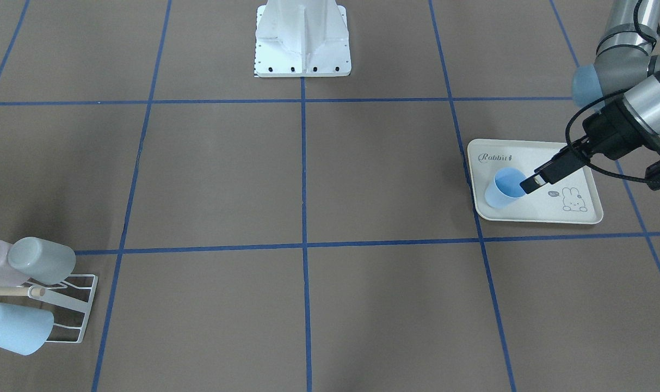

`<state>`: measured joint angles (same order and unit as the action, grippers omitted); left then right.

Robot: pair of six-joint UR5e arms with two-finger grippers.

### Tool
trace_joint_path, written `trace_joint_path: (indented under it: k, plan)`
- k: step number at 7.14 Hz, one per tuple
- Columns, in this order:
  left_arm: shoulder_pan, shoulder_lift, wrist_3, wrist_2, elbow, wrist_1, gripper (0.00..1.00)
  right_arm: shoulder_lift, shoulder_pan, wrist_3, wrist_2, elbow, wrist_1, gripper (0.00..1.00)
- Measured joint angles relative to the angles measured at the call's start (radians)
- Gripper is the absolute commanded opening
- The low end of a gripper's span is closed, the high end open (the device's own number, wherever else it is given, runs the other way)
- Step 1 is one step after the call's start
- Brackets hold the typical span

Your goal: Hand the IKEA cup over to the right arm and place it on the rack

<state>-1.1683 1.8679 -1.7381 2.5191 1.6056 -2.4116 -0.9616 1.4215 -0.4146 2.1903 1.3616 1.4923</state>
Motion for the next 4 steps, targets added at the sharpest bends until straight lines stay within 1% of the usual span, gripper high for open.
trace_joint_path:
  k: [1,2,4]
  plan:
    - [0.000,-0.001,0.000,0.000,0.007,0.000,1.00,0.039,-0.008,0.003,0.001,-0.068,-0.007,0.25]
    - [0.000,-0.006,0.000,0.000,0.016,0.001,1.00,0.055,-0.026,0.007,0.001,-0.111,-0.022,0.25]
    - [-0.002,-0.018,0.000,0.000,0.035,0.001,1.00,0.055,-0.059,0.010,0.000,-0.157,-0.045,0.25]
